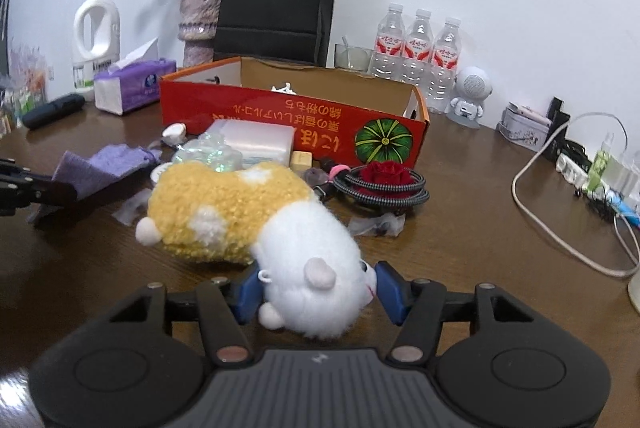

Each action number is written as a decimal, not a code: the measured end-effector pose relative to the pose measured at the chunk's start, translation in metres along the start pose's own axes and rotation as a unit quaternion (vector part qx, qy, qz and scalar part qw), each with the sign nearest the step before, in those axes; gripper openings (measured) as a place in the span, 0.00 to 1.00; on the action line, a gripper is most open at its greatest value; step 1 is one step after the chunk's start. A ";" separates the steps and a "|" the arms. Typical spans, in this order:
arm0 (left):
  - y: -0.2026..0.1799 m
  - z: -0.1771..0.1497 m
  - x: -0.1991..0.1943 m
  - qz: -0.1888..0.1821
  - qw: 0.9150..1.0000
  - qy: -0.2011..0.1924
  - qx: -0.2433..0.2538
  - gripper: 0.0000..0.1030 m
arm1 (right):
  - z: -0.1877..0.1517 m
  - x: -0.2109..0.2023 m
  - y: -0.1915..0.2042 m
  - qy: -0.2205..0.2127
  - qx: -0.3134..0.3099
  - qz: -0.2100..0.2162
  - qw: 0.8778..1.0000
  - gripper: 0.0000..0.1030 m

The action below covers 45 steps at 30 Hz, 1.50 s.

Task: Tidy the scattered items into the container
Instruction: 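Grasp the purple pouch with the left gripper while the right grasps the plush toy, then lift the pouch and plush toy into the box and release both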

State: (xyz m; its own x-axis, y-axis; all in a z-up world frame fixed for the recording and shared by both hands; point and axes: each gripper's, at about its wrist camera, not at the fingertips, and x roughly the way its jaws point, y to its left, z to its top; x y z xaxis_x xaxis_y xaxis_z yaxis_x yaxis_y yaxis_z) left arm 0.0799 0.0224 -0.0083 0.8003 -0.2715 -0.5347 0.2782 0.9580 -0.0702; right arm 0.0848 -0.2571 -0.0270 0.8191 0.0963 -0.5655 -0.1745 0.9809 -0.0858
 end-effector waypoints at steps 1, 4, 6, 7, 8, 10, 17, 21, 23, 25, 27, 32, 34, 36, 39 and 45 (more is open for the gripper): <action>0.000 0.001 -0.004 0.001 1.000 -0.007 0.001 0.05 | -0.001 -0.004 0.001 -0.005 0.006 0.000 1.000 0.55; 0.001 0.008 -0.017 -0.003 1.000 -0.031 0.002 0.05 | 0.000 -0.016 0.001 -0.025 0.019 -0.008 0.999 0.54; 0.000 0.014 -0.025 -0.004 0.999 -0.048 0.006 0.05 | 0.004 -0.023 0.001 -0.038 0.024 -0.012 0.999 0.54; 0.001 0.017 -0.029 -0.004 0.998 -0.057 0.008 0.05 | 0.005 -0.025 0.000 -0.042 0.026 -0.013 0.999 0.54; 0.001 0.020 -0.031 -0.005 0.998 -0.064 0.009 0.05 | 0.007 -0.027 0.000 -0.047 0.027 -0.015 0.998 0.54; 0.002 0.024 -0.035 -0.006 0.997 -0.073 0.007 0.05 | 0.009 -0.030 -0.001 -0.054 0.029 -0.016 0.998 0.53; 0.005 0.035 -0.042 -0.012 0.996 -0.091 0.001 0.05 | 0.016 -0.035 0.002 -0.070 0.030 -0.015 0.997 0.53; 0.006 0.048 -0.047 -0.022 0.994 -0.108 0.001 0.05 | 0.025 -0.037 0.003 -0.084 0.031 -0.014 0.996 0.53; 0.007 0.057 -0.047 -0.029 0.993 -0.118 -0.001 0.05 | 0.030 -0.038 0.002 -0.092 0.035 -0.011 0.995 0.53; 0.009 0.068 -0.046 -0.035 0.991 -0.128 -0.004 0.04 | 0.037 -0.036 0.001 -0.099 0.041 -0.008 0.994 0.53; 0.010 0.080 -0.044 -0.040 0.989 -0.139 -0.004 0.04 | 0.045 -0.034 0.000 -0.108 0.043 -0.009 0.993 0.53; 0.010 0.106 -0.034 -0.051 0.987 -0.155 -0.007 0.04 | 0.068 -0.031 -0.004 -0.131 0.046 -0.011 0.990 0.53; 0.010 0.119 -0.028 -0.056 0.985 -0.161 -0.008 0.04 | 0.078 -0.028 -0.007 -0.140 0.048 -0.015 0.989 0.53; 0.011 0.138 -0.020 -0.057 0.983 -0.172 -0.009 0.04 | 0.090 -0.024 -0.012 -0.149 0.046 -0.022 0.988 0.53; 0.017 0.170 -0.009 -0.068 0.980 -0.188 -0.022 0.04 | 0.114 -0.013 -0.021 -0.161 0.048 -0.031 0.985 0.53; 0.029 0.233 0.035 -0.074 0.975 -0.200 -0.054 0.04 | 0.164 0.038 -0.037 -0.160 0.040 -0.063 0.984 0.53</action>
State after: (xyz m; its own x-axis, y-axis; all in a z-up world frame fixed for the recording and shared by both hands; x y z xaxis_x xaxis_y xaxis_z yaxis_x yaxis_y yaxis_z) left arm 0.2398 0.0193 0.1668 0.9052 -0.4007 -0.1414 0.3655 0.9039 -0.2222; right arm 0.2115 -0.2622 0.0892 0.9638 0.0085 -0.2665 -0.0273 0.9974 -0.0666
